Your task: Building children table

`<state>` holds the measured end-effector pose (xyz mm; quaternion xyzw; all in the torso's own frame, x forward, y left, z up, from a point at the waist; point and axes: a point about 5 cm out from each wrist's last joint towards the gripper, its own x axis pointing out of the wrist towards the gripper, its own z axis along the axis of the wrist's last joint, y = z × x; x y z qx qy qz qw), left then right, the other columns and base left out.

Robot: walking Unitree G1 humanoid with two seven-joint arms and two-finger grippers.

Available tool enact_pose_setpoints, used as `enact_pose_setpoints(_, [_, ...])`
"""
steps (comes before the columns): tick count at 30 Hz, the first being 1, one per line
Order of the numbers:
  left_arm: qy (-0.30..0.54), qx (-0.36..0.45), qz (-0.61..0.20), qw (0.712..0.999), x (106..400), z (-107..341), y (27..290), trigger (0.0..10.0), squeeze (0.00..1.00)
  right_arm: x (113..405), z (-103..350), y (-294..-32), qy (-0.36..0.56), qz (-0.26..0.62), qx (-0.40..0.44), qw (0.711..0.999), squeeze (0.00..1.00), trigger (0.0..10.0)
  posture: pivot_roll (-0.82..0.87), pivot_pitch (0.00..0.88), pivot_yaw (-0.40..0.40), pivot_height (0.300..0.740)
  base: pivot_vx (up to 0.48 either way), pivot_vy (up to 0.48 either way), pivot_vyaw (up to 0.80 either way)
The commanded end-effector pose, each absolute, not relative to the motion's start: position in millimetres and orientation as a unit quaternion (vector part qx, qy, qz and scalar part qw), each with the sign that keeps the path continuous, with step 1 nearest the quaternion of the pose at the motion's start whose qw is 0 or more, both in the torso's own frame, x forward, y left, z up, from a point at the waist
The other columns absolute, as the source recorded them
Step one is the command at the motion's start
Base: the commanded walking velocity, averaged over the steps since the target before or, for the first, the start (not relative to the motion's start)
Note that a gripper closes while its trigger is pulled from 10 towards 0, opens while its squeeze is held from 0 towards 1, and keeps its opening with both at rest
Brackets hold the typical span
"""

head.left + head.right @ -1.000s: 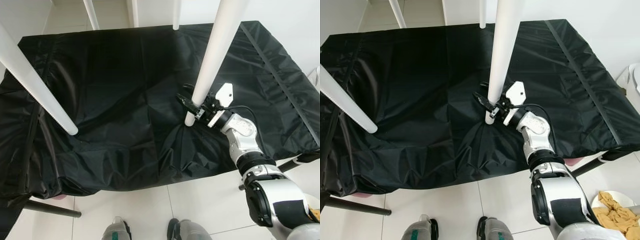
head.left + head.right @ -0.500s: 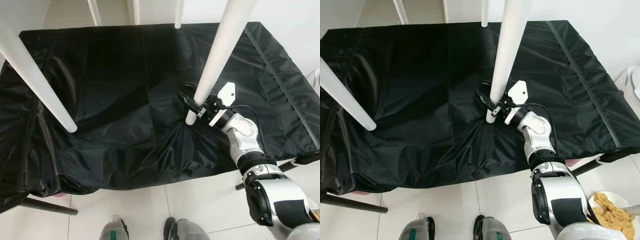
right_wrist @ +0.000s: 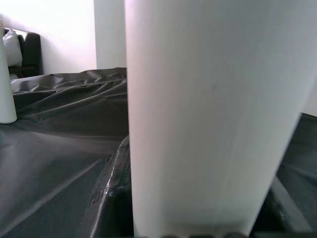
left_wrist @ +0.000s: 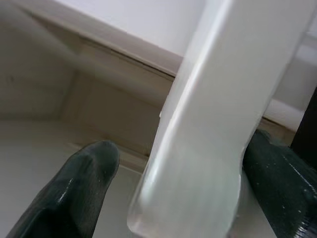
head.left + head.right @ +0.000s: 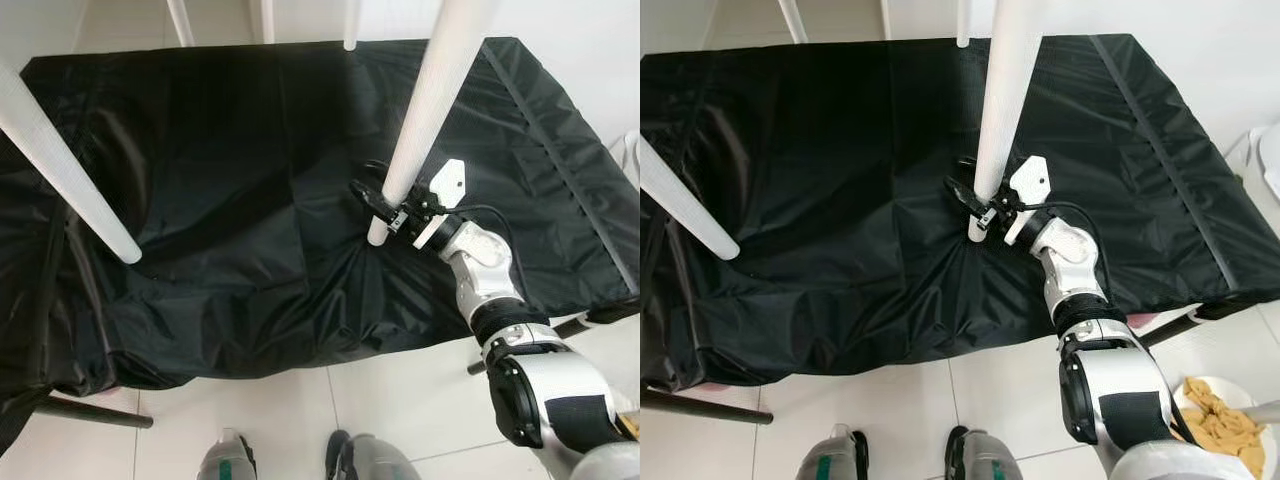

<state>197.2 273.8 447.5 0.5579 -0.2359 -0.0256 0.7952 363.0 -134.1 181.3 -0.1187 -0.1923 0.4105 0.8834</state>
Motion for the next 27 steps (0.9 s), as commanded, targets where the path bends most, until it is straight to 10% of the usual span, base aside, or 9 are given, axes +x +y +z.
enact_pose_setpoints(1, [-0.288,0.497,0.104,0.812,172.1,463.6,299.1,10.0,0.00,352.4,131.5,-139.1,-0.080,0.418,-0.103,0.899,0.00,10.0,0.29,0.207,0.008,0.740,0.000,0.000,0.00])
enact_pose_setpoints(27, [-0.151,0.330,0.153,0.919,201.5,379.2,319.9,10.0,0.00,352.8,131.2,-132.8,-0.082,0.421,-0.102,0.898,0.00,10.0,0.29,0.219,0.018,0.740,0.000,0.000,0.00])
